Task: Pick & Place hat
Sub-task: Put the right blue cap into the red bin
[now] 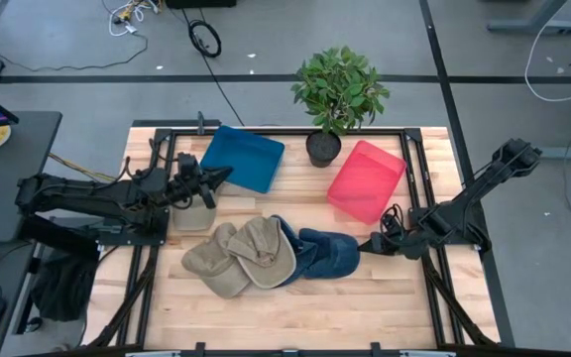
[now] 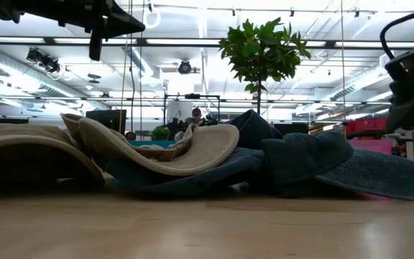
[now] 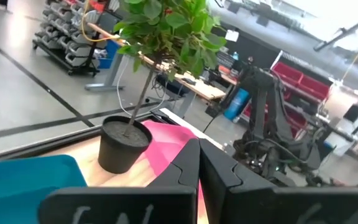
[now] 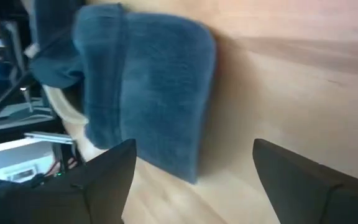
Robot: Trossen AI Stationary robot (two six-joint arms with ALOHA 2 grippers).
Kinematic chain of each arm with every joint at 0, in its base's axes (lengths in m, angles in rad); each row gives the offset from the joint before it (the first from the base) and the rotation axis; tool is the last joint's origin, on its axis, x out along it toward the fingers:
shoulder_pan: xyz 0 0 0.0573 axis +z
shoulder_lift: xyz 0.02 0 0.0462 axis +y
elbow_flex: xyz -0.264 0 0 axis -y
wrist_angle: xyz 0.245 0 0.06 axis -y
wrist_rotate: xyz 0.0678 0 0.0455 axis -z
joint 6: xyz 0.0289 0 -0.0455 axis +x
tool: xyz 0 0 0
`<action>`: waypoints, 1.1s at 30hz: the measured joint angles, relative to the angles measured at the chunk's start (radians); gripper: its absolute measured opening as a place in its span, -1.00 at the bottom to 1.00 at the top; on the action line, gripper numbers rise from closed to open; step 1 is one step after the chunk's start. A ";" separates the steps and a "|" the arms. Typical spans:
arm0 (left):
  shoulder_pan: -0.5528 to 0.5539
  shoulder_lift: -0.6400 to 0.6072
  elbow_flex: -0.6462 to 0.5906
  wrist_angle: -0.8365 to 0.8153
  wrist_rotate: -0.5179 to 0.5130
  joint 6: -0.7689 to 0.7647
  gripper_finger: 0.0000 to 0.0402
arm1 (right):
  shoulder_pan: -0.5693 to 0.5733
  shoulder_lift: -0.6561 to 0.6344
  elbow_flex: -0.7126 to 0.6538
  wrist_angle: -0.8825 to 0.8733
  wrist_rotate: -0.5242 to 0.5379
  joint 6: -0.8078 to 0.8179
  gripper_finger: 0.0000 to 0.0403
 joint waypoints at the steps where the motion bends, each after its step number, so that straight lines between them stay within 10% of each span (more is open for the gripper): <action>1: 0.000 0.000 0.000 0.000 -0.006 -0.014 -0.96 | 0.000 0.000 -0.008 0.005 0.010 -0.005 0.59; 26: 0.000 0.000 0.000 0.038 -0.013 -0.063 -0.96 | -0.087 0.280 -0.028 0.375 -0.036 -0.086 0.38; 33: 0.000 0.000 0.000 0.038 -0.013 -0.020 -0.96 | -0.138 0.415 -0.020 0.545 -0.108 -0.068 -0.14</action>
